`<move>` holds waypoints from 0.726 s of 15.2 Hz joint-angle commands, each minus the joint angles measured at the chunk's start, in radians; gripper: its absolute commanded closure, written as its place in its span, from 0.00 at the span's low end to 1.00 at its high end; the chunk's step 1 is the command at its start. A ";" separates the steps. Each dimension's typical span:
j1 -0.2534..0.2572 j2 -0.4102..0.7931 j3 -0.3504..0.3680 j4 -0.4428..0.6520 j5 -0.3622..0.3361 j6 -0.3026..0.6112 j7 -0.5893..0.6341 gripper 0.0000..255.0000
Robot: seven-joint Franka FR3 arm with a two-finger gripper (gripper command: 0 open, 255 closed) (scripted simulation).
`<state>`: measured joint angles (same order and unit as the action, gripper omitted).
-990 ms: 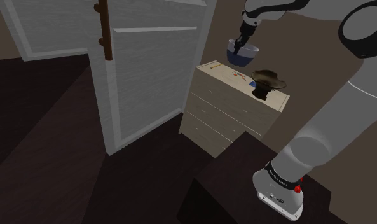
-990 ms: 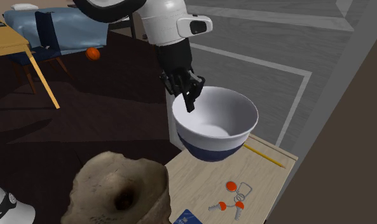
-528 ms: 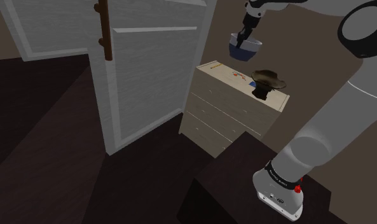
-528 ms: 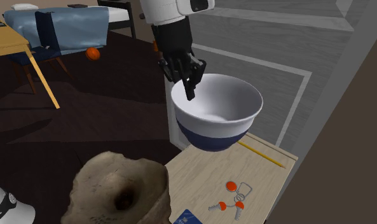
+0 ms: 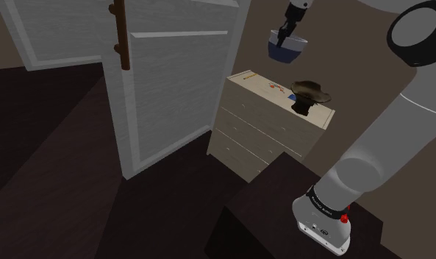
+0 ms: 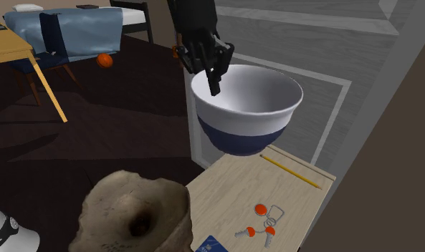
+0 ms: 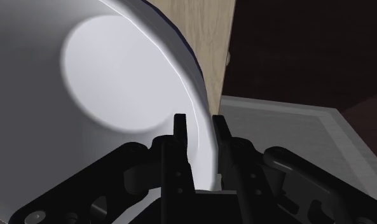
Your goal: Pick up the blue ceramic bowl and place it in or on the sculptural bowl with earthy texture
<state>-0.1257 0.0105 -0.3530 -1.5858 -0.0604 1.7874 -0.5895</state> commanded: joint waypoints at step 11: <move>-0.006 -0.217 0.006 -0.124 -0.073 -0.080 -0.003 1.00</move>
<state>-0.1295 -0.1676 -0.3484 -1.6814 -0.1206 1.7154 -0.5908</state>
